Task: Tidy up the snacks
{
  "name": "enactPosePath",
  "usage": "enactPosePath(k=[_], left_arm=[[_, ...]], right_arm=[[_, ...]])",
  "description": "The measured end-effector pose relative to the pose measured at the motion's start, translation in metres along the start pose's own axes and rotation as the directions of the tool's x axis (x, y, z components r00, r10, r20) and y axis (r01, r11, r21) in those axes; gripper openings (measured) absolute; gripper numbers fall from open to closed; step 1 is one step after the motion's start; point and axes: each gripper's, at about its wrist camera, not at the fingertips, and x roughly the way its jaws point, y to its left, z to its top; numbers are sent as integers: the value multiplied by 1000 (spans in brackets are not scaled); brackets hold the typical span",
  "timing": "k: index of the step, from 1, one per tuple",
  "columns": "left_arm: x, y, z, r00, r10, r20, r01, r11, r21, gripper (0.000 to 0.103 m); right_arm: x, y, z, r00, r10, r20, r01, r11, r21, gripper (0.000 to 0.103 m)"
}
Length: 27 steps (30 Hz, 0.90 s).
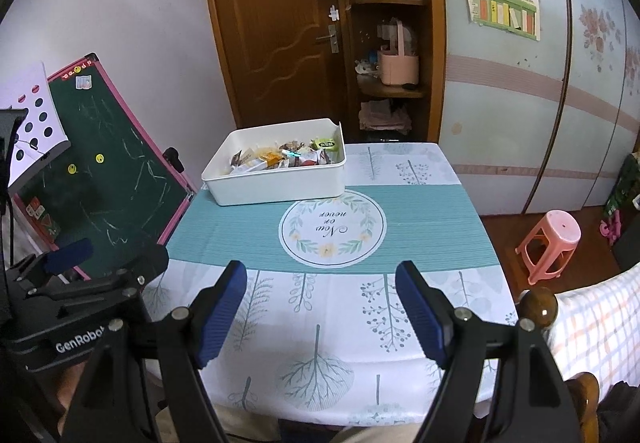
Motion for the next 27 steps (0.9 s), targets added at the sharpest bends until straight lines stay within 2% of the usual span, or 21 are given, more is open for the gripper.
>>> enactPosePath(k=[27], left_arm=[[3, 4, -7, 1000, -2, -16, 2, 1000, -1, 98]], right_arm=[[-1, 1, -1, 1000, 6, -5, -6, 1000, 3, 77]])
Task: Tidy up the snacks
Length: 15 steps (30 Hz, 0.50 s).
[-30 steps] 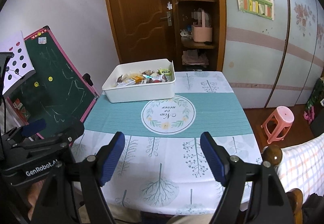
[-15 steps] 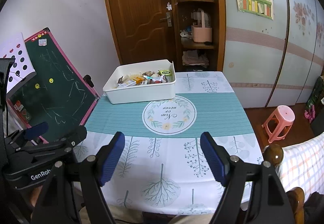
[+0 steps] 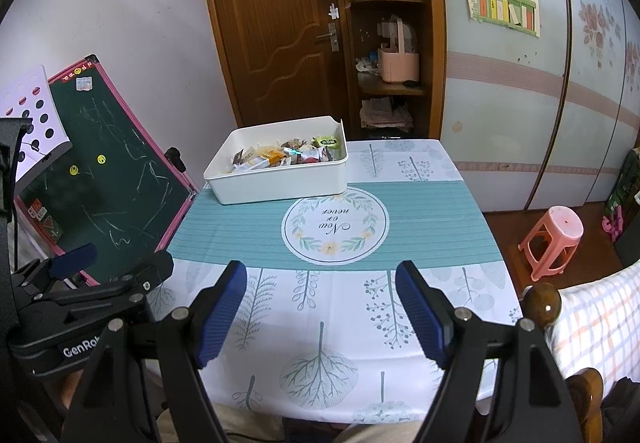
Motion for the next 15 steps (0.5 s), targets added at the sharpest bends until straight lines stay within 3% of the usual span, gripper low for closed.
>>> enactPosePath(k=[15], left_arm=[[1, 0, -2, 1000, -3, -8, 3, 1000, 4, 98]], right_arm=[[1, -1, -2, 1000, 5, -1, -5, 1000, 5, 77]])
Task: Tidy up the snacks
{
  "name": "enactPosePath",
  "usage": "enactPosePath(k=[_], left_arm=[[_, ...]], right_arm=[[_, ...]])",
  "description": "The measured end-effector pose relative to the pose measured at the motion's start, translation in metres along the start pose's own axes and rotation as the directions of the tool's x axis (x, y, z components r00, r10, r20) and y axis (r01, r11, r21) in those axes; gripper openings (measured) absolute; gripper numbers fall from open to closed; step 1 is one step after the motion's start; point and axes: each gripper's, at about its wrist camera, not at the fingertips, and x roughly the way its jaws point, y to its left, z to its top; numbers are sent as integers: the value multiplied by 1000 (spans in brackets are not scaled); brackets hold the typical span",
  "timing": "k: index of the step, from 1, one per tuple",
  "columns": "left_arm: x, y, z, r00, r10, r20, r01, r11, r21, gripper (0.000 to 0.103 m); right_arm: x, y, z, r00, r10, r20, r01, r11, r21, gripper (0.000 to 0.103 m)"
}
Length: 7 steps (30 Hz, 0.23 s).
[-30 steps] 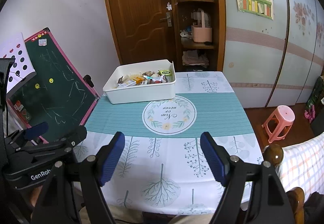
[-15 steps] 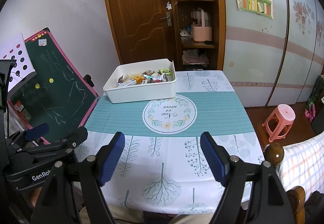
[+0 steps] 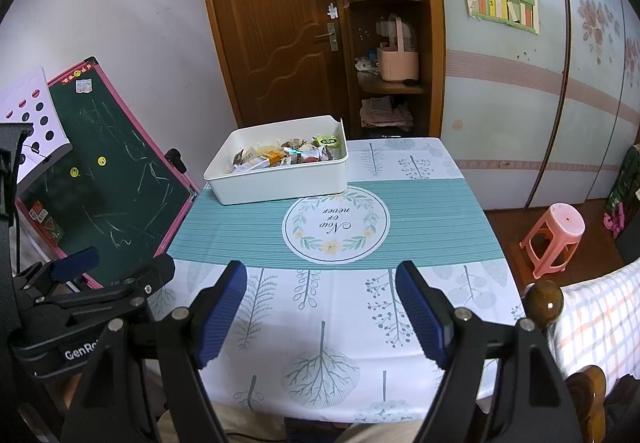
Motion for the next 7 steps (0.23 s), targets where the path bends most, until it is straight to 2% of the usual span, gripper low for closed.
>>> enactPosePath(k=[7], left_arm=[[1, -1, -1, 1000, 1, -8, -1, 1000, 1, 98]], right_arm=[[0, 1, -4, 1000, 2, -5, -2, 1000, 6, 77]])
